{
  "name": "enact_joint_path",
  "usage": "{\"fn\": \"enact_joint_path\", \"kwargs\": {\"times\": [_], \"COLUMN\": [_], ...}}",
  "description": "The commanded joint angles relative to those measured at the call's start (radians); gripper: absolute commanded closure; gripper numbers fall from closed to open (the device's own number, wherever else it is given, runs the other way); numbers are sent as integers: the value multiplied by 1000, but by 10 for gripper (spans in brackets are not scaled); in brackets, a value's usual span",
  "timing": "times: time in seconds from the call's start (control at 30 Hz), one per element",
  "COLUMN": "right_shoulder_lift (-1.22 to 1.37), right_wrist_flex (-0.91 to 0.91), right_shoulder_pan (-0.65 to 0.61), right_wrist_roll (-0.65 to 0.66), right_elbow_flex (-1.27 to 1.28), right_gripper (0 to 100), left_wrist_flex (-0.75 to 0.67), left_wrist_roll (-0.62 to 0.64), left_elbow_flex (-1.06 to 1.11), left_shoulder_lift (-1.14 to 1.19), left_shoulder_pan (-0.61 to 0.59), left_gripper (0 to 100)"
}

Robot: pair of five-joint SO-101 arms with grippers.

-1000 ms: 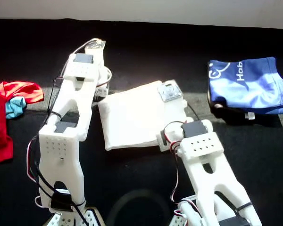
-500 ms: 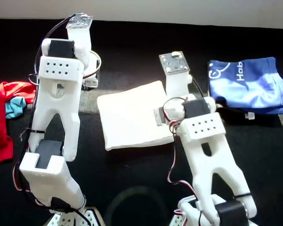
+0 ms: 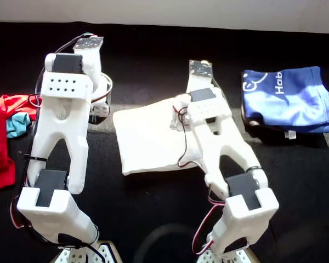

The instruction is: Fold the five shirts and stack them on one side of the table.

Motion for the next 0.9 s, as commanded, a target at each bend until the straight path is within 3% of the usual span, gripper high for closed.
{"fn": "enact_joint_path", "kwargs": {"times": [0.0, 0.17, 0.33, 0.4, 0.7, 0.87], "right_shoulder_lift": [101, 291, 384, 387, 240, 91], "right_wrist_flex": [-16, -5, 116, 179, 323, 403], "right_shoulder_pan": [-7, -8, -8, -8, 131, 209], "right_wrist_roll": [-6, 0, 26, 81, 104, 292], "right_elbow_flex": [-99, -200, -321, -363, -532, -613], "right_gripper": [644, 661, 998, 974, 992, 992], "left_wrist_flex": [-5, 3, 3, 3, -3, -5], "left_wrist_roll": [5, 5, 5, 5, 5, 3], "left_elbow_flex": [8, 2, 7, 7, 7, 7], "left_shoulder_lift": [-62, -62, -62, -62, -62, -62], "left_shoulder_pan": [-41, -64, -64, -65, -65, -65], "left_gripper": [991, 991, 991, 991, 991, 991]}}
